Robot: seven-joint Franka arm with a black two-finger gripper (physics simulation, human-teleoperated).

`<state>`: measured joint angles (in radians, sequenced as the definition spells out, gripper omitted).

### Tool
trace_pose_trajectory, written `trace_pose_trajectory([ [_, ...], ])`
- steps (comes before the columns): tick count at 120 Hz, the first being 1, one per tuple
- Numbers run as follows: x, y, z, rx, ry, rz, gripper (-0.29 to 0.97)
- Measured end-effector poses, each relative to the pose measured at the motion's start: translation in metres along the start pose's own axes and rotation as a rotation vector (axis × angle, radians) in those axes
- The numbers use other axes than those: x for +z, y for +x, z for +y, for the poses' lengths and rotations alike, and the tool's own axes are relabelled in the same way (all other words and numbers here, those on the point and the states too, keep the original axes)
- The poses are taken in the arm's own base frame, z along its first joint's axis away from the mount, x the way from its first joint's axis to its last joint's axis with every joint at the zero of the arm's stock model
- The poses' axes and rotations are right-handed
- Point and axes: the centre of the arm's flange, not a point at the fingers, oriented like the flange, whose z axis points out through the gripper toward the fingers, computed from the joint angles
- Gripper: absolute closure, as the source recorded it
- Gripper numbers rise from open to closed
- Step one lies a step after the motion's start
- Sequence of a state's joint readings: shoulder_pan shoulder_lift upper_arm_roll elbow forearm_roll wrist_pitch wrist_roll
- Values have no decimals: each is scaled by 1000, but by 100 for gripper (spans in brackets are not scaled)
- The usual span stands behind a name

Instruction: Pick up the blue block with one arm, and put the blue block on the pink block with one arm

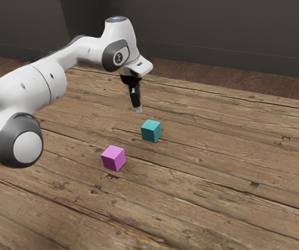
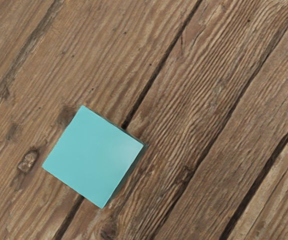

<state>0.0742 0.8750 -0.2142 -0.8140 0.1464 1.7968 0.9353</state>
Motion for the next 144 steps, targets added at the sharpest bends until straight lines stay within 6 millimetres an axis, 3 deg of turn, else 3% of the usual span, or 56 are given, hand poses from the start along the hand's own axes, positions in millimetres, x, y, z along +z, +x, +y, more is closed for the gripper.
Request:
trace_pose_trajectory([
  [20,64,1,-21,125,24,32,0],
  [51,120,10,-18,322,30,70,0],
  [73,118,11,-24,410,72,92,0],
  [105,146,11,-24,493,86,113,0],
  [144,161,7,-24,550,89,119,2],
])
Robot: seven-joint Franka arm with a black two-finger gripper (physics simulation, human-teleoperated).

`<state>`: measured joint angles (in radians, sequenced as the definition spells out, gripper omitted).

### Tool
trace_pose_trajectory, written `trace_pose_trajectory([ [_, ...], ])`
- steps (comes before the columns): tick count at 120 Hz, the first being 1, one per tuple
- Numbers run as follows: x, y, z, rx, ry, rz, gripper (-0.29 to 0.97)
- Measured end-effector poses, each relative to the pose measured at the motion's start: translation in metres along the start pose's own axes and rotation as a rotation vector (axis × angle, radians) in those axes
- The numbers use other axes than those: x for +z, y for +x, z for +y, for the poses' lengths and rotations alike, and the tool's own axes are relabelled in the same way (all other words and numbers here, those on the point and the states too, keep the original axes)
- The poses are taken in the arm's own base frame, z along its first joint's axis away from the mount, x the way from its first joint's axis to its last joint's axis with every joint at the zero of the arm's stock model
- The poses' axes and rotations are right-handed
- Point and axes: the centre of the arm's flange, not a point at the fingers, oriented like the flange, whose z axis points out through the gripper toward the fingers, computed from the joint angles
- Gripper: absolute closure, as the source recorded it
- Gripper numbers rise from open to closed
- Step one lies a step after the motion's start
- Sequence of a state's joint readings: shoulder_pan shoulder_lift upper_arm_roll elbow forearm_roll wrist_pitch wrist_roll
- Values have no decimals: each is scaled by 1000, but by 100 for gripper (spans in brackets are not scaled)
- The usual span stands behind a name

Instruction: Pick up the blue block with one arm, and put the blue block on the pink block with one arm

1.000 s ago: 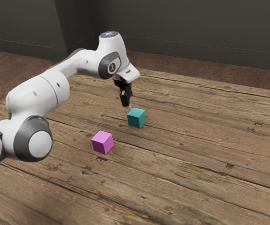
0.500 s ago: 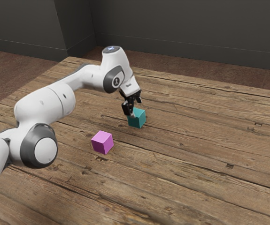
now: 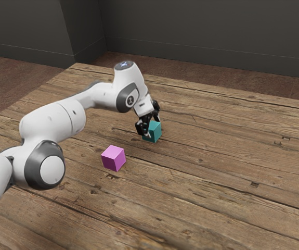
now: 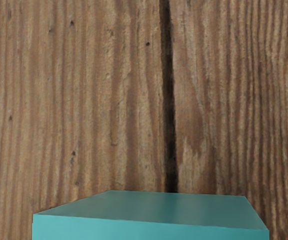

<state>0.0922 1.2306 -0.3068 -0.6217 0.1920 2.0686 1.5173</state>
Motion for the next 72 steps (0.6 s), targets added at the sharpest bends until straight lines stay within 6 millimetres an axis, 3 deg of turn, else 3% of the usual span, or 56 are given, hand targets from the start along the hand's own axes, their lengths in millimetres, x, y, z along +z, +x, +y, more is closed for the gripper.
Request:
trace_pose_trajectory([
  [41,0,3,7,21,-30,21,30],
  [59,-59,-8,14,11,-48,15,36],
  [72,-118,-15,35,-14,-63,19,39],
])
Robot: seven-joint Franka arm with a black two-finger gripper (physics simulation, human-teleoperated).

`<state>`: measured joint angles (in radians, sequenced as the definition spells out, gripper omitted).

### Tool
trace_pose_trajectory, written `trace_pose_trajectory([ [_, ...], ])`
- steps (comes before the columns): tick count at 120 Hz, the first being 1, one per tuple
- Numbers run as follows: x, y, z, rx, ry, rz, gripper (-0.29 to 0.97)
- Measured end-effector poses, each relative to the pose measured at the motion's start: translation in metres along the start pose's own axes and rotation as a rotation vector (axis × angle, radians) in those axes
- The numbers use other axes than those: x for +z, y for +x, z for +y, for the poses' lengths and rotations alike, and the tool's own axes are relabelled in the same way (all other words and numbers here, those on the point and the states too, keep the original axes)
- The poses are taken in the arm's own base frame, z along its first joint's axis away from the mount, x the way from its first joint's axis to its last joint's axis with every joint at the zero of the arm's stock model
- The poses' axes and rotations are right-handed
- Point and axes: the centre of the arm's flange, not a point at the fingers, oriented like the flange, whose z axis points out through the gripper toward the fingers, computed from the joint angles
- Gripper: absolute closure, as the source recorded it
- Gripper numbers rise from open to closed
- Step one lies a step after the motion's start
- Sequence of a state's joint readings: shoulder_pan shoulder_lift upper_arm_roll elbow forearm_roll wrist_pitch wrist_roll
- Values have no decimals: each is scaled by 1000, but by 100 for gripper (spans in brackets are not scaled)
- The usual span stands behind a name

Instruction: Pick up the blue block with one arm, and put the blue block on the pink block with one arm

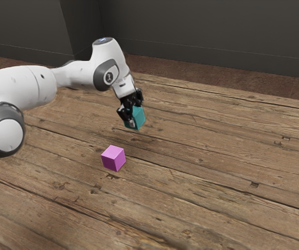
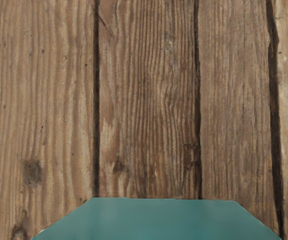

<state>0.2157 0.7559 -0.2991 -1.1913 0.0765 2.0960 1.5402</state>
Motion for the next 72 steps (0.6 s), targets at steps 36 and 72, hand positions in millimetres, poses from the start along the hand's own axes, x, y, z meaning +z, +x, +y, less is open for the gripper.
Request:
trace_pose_trajectory([
  [36,-57,-4,94,-94,-116,23,37],
  [72,-21,-15,124,-129,-217,20,36],
])
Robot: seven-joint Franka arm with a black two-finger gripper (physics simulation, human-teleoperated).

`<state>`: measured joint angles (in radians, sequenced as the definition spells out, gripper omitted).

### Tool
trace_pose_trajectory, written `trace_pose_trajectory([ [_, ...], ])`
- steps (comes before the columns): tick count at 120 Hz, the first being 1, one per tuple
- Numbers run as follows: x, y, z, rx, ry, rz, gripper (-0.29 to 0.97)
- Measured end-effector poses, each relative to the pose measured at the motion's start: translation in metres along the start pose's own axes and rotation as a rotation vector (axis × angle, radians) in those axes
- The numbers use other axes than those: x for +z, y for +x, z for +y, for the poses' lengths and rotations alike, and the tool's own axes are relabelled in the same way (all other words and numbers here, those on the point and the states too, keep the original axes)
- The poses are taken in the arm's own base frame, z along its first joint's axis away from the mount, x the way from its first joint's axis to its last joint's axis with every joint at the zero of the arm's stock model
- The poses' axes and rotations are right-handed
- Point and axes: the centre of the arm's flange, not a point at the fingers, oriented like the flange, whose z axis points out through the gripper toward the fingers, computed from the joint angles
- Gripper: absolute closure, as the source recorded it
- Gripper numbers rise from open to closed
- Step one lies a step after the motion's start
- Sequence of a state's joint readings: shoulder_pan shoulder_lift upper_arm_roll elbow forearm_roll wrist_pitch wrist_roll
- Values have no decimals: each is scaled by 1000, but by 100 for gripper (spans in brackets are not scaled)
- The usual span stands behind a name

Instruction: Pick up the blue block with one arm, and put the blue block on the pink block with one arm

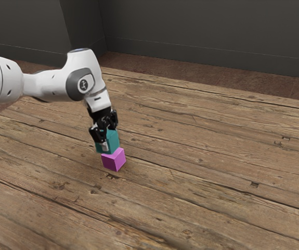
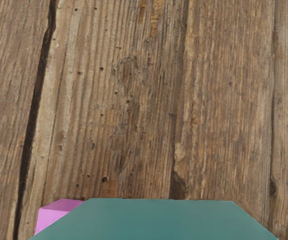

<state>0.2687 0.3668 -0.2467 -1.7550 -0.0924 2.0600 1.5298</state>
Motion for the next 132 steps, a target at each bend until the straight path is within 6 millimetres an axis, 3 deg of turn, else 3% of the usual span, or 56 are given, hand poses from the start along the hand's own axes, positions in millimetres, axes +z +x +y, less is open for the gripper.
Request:
trace_pose_trajectory([
  [23,1,-18,-22,-12,26,-21,36],
  [42,18,-22,-30,19,9,-60,36],
  [82,28,-10,-34,62,3,-73,36],
  [108,28,-7,-33,69,-3,-71,14],
  [122,19,-4,-28,69,-1,-70,8],
  [132,-16,3,-10,67,20,-68,5],
])
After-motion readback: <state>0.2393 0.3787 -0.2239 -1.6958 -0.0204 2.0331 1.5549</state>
